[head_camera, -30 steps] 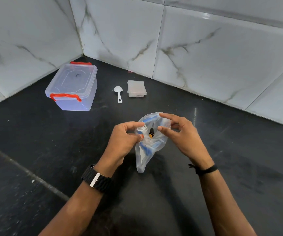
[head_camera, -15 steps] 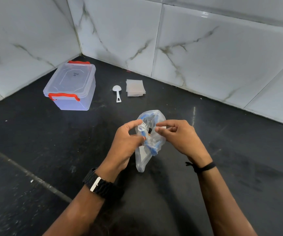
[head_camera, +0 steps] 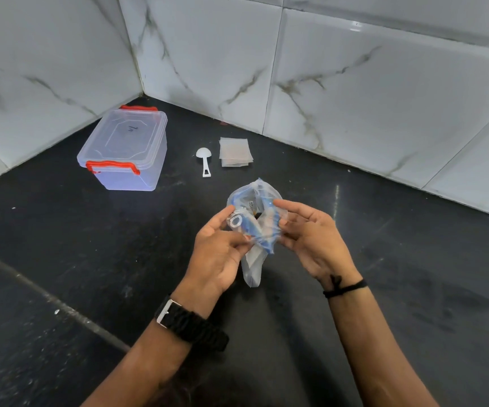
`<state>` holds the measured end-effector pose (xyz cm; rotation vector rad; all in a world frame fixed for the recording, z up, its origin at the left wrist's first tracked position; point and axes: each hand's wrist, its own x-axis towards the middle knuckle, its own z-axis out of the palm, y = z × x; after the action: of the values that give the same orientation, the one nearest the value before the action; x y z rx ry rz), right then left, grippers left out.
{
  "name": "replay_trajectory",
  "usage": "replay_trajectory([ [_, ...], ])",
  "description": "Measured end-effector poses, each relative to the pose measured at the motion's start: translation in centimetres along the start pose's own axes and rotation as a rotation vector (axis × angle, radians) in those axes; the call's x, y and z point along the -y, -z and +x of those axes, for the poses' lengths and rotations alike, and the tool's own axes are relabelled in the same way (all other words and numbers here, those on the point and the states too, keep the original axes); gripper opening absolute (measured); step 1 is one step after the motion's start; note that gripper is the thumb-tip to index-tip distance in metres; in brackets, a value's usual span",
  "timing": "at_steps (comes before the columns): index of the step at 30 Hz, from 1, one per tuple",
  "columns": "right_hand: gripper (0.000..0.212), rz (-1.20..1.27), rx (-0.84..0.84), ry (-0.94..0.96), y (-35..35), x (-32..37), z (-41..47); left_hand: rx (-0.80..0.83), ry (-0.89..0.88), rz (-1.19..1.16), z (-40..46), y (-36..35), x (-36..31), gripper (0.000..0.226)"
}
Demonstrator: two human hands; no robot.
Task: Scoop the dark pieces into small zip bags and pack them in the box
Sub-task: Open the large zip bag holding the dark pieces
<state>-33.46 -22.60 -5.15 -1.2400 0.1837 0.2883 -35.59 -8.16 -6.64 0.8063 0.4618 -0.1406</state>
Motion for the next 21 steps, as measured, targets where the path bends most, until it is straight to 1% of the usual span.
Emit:
replay_trajectory([
  [3, 0.036, 0.352, -0.008, -0.160, -0.3, -0.6, 0.4, 0.019, 0.149, -0.224, 0.5, 0.5, 0.0, 0.060],
  [5, 0.038, 0.596, -0.030, -0.249, -0.7, -1.2, 0.6, -0.011, 0.169, -0.323, 0.9, 0.7, 0.4, 0.059],
  [7, 0.038, 0.748, -0.063, -0.260, -1.2, -1.9, 0.6, -0.073, 0.154, -0.390, 1.4, 0.8, 0.9, 0.058],
  [8, 0.038, 0.753, -0.073, -0.243, -1.4, -2.4, 0.6, -0.100, 0.143, -0.412, 1.6, 0.9, 1.1, 0.058],
  [9, 0.038, 0.701, -0.081, -0.211, -1.5, -2.8, 0.6, -0.113, 0.130, -0.423, 1.8, 1.1, 1.4, 0.058],
  [10, 0.037, 0.594, -0.088, -0.161, -1.5, -3.1, 0.6, -0.111, 0.116, -0.421, 1.9, 1.3, 1.5, 0.057],
  [13, 0.032, 0.169, -0.078, -0.024, -1.0, -2.9, 0.3, -0.067, 0.079, -0.345, 1.8, 2.0, 1.5, 0.054],
  [15, 0.032, 0.049, -0.032, -0.035, -0.6, -2.4, 0.2, -0.053, 0.066, -0.270, 1.7, 1.8, 1.2, 0.057],
  [17, 0.034, 0.059, -0.028, -0.069, -0.6, -2.1, 0.2, -0.072, 0.079, -0.250, 1.6, 1.5, 1.0, 0.060],
  [18, 0.034, 0.102, -0.043, -0.082, -0.7, -2.0, 0.2, -0.092, 0.093, -0.266, 1.6, 1.5, 1.1, 0.059],
  [21, 0.035, 0.351, -0.072, -0.181, -0.8, -2.3, 0.5, -0.126, 0.154, -0.387, 1.9, 1.7, 1.2, 0.055],
])
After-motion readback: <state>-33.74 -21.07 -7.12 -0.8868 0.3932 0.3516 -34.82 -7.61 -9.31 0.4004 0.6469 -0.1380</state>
